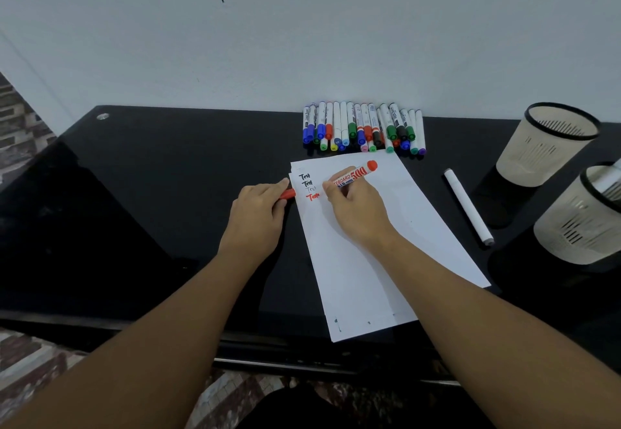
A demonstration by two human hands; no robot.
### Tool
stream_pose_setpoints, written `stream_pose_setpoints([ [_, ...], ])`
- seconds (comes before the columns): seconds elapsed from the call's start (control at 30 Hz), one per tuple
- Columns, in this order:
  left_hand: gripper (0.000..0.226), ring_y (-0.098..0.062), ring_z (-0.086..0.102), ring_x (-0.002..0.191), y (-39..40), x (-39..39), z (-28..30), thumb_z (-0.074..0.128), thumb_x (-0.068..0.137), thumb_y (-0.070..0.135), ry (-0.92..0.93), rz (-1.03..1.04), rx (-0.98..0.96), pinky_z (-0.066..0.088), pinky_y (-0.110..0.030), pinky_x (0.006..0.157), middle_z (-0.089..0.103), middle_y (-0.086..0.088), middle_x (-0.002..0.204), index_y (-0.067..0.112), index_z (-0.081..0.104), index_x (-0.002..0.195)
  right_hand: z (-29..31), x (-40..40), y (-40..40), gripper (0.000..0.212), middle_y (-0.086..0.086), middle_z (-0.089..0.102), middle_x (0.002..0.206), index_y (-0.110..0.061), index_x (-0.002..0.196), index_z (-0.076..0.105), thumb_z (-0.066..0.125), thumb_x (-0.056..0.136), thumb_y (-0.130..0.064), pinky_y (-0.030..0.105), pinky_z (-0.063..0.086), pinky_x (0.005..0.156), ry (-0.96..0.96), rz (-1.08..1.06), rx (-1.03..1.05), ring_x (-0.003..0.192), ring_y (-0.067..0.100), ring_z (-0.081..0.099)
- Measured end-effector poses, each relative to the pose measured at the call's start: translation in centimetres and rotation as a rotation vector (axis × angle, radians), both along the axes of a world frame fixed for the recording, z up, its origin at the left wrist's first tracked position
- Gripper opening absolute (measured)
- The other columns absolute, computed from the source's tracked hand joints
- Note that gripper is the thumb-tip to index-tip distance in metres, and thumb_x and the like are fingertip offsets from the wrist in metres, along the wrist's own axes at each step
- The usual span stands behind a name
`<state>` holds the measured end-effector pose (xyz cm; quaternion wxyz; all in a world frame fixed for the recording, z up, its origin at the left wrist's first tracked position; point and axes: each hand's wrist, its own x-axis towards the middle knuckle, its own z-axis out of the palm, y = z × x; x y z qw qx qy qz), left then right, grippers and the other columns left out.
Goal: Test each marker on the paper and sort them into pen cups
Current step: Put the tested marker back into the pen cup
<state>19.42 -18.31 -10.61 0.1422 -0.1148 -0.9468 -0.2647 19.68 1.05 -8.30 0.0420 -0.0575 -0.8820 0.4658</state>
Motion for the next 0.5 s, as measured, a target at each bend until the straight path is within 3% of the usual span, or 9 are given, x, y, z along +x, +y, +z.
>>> stream_pose_setpoints([
  [0.17, 0.026, -0.018, 0.043, 0.102, 0.0, -0.1, -0.4, 0.057, 0.103, 0.026, 0.051, 0.071, -0.037, 0.041, -0.037, 0.09, 0.057, 0.0, 0.11, 0.021, 0.068, 0.126, 0.7, 0.5, 0.7, 0.01, -0.004, 0.068, 0.088, -0.032, 0.115, 0.06, 0.054, 0.107, -0.034, 0.019, 0.052, 0.076, 0.133, 0.012, -0.28, 0.084, 0.008, 0.066],
  [0.3, 0.024, -0.014, 0.042, 0.096, -0.1, 0.1, -0.2, 0.055, 0.103, 0.024, 0.055, 0.041, -0.025, 0.044, -0.038, 0.089, 0.056, 0.003, 0.106, 0.024, 0.066, 0.124, 0.3, 0.5, 0.5, 0.015, -0.006, 0.069, 0.087, -0.031, 0.114, 0.062, 0.049, 0.109, -0.025, 0.027, 0.053, 0.085, 0.128, 0.079, -0.166, 0.085, 0.009, 0.066],
  [0.33, 0.023, -0.014, 0.044, 0.096, -0.1, 0.2, -0.2, 0.055, 0.103, 0.023, 0.059, 0.027, -0.011, 0.046, -0.04, 0.089, 0.057, 0.003, 0.106, 0.025, 0.066, 0.123, 0.2, 0.5, 0.6, 0.018, -0.007, 0.069, 0.093, -0.032, 0.119, 0.06, 0.049, 0.108, -0.022, 0.027, 0.053, 0.089, 0.119, 0.104, -0.15, 0.092, 0.008, 0.066],
  [0.4, 0.021, -0.016, 0.048, 0.097, -0.1, 0.4, 0.0, 0.056, 0.103, 0.021, 0.068, 0.002, 0.017, 0.048, -0.041, 0.088, 0.061, 0.003, 0.108, 0.024, 0.066, 0.121, 0.6, 0.4, 1.1, 0.043, -0.008, 0.066, 0.111, -0.034, 0.136, 0.051, 0.052, 0.104, -0.006, 0.025, 0.051, 0.093, 0.095, 0.173, -0.167, 0.107, 0.006, 0.063],
  [0.47, 0.021, -0.016, 0.051, 0.1, 0.0, 0.3, 0.2, 0.055, 0.103, 0.021, 0.068, -0.006, 0.02, 0.049, -0.039, 0.088, 0.062, 0.003, 0.111, 0.025, 0.065, 0.122, 1.3, 0.2, 1.5, 0.068, -0.007, 0.06, 0.127, -0.038, 0.15, 0.039, 0.051, 0.099, 0.005, 0.019, 0.049, 0.09, 0.052, 0.224, -0.217, 0.116, 0.004, 0.057],
  [0.5, 0.022, -0.015, 0.051, 0.101, 0.0, 0.2, 0.3, 0.054, 0.104, 0.021, 0.061, -0.005, 0.015, 0.049, -0.037, 0.088, 0.063, 0.003, 0.113, 0.025, 0.064, 0.123, 1.8, 0.1, 1.6, 0.07, -0.007, 0.057, 0.132, -0.041, 0.151, 0.037, 0.048, 0.1, 0.005, 0.018, 0.047, 0.09, 0.032, 0.234, -0.245, 0.119, 0.002, 0.055],
])
